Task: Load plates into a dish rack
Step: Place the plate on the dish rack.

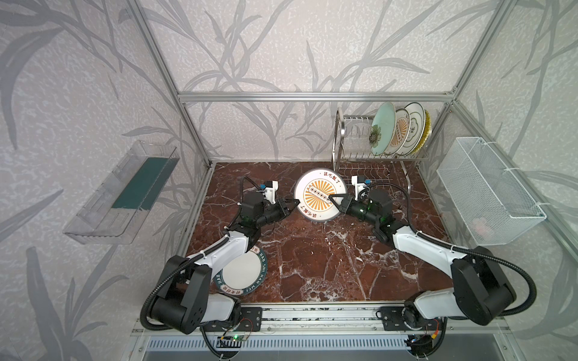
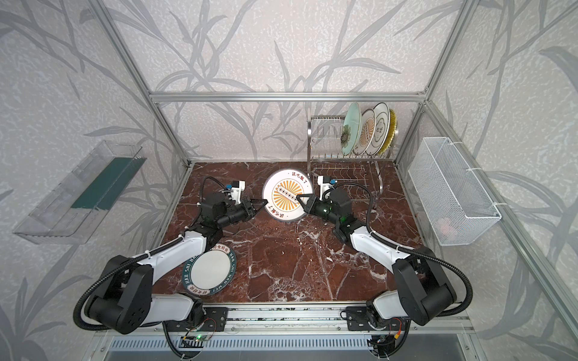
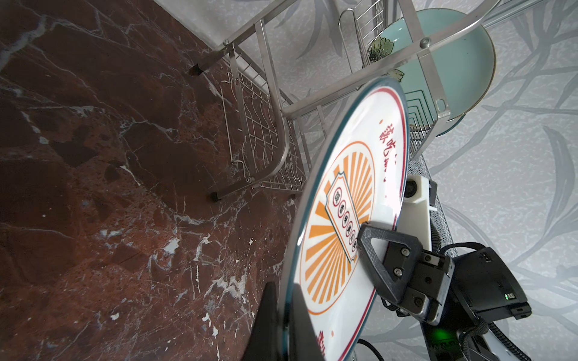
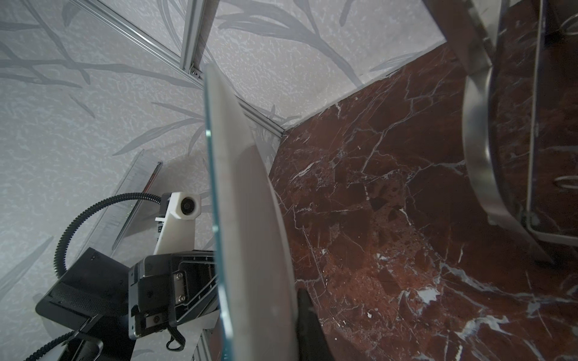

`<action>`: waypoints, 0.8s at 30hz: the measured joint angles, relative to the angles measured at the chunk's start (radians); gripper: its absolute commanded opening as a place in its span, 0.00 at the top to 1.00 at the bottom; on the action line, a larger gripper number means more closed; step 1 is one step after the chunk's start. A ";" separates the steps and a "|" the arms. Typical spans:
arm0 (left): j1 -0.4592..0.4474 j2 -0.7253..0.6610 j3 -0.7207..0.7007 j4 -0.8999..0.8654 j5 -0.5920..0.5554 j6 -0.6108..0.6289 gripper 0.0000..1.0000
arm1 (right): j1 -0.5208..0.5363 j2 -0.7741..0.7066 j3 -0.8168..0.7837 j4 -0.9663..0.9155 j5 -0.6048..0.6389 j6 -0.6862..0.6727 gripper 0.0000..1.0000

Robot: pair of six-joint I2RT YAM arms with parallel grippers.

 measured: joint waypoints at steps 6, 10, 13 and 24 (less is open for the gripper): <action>-0.002 0.000 0.002 0.003 0.001 0.005 1.00 | 0.000 -0.010 0.000 -0.008 0.003 0.000 1.00; -0.008 -0.001 0.024 -0.045 -0.005 0.029 0.81 | -0.001 -0.029 -0.003 -0.031 0.011 -0.008 1.00; -0.012 -0.011 0.049 -0.119 -0.029 0.065 0.67 | 0.000 -0.052 -0.005 -0.061 0.018 -0.036 1.00; -0.013 -0.137 0.148 -0.456 -0.119 0.254 0.42 | 0.002 -0.196 -0.010 -0.217 0.069 -0.143 1.00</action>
